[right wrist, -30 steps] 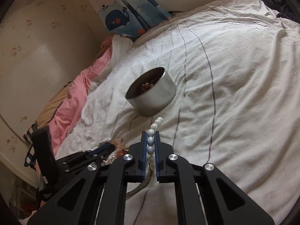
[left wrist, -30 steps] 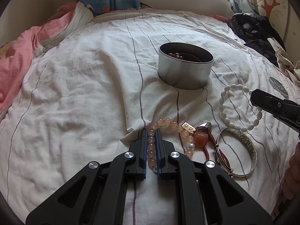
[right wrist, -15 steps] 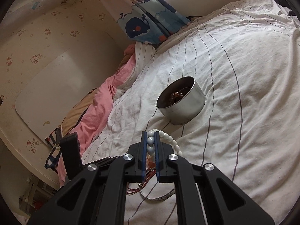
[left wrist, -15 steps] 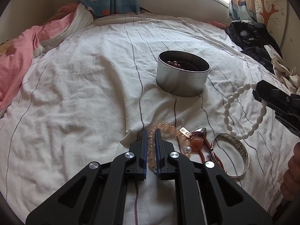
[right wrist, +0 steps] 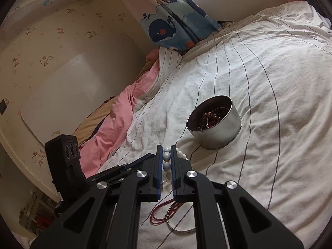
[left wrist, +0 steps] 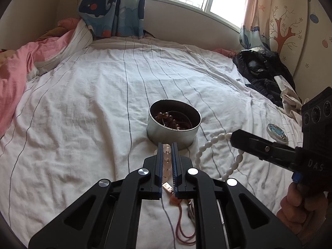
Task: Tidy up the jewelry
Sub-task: 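Lift and carry the peach and pearl bracelets in both tools over the tin, then open both tools to drop the peach and pearl bracelets into the tin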
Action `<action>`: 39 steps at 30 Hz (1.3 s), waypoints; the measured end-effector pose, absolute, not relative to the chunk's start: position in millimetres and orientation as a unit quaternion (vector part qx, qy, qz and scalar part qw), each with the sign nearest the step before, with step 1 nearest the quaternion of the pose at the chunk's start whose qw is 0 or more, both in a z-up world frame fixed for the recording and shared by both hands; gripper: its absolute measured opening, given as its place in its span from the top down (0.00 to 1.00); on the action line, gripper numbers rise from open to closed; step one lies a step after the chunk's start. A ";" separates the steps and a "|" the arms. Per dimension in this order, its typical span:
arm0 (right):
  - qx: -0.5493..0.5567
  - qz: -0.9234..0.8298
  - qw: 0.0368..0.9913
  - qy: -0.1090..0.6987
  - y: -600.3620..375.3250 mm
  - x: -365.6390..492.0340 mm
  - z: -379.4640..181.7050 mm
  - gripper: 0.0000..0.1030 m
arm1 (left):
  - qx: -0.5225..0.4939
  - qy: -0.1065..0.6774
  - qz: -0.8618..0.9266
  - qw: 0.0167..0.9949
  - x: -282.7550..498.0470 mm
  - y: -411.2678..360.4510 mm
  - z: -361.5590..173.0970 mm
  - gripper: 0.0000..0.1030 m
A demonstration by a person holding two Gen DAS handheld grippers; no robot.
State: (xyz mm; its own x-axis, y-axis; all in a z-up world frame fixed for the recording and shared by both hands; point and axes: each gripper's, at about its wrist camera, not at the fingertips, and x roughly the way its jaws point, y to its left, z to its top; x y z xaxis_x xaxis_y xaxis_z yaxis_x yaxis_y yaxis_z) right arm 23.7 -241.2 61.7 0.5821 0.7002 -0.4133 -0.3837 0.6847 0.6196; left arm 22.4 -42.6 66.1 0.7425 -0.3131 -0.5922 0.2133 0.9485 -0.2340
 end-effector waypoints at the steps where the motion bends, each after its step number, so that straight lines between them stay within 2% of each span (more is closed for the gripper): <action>1: 0.240 0.314 0.858 0.329 -242.2 26.0 63.0 0.92 | -0.081 0.325 -0.143 0.931 25.7 -44.2 69.2 0.93; 9: 0.236 0.301 0.874 0.299 -249.1 52.2 78.9 0.92 | -0.114 0.286 -0.162 0.937 62.8 -63.3 92.1 0.93; 13: 0.243 0.299 0.878 0.284 -250.4 68.1 82.8 0.92 | -0.151 0.284 -0.171 0.931 92.3 -65.7 86.0 0.93; 15: 0.244 0.295 0.881 0.278 -249.5 77.4 83.6 0.92 | -0.155 0.330 -0.149 0.919 117.6 -66.5 70.0 0.89; 18: 0.242 0.289 0.883 0.280 -244.4 95.2 80.9 0.92 | -0.160 0.365 -0.110 0.911 133.8 -57.7 51.9 0.76; 20: 0.243 0.291 0.881 0.284 -240.2 105.5 78.0 0.92 | -0.153 0.360 -0.097 0.915 127.9 -50.4 50.3 0.70; 23: 0.235 0.290 0.876 0.304 -232.7 119.4 70.6 0.92 | -0.140 0.356 -0.087 0.920 113.9 -39.7 50.9 0.66; 25: 0.193 0.245 0.889 0.335 -225.6 125.8 64.3 0.90 | -0.133 0.358 -0.080 0.921 103.7 -33.5 50.8 0.65; 26: 0.177 0.228 0.894 0.343 -225.1 126.7 61.2 0.80 | -0.131 0.359 -0.077 0.921 98.7 -30.9 51.1 0.65; 27: 0.170 0.212 0.898 0.345 -227.0 125.4 59.1 0.78 | -0.127 0.361 -0.077 0.921 93.1 -29.3 51.5 0.65; 34: 0.171 0.183 0.896 0.367 -254.1 86.9 59.9 0.77 | -0.066 0.378 -0.103 0.918 43.1 -39.9 47.8 0.59; 39: 0.157 0.195 0.876 0.411 -259.7 40.6 43.3 0.75 | -0.036 0.403 -0.111 0.908 14.2 -46.0 33.5 0.58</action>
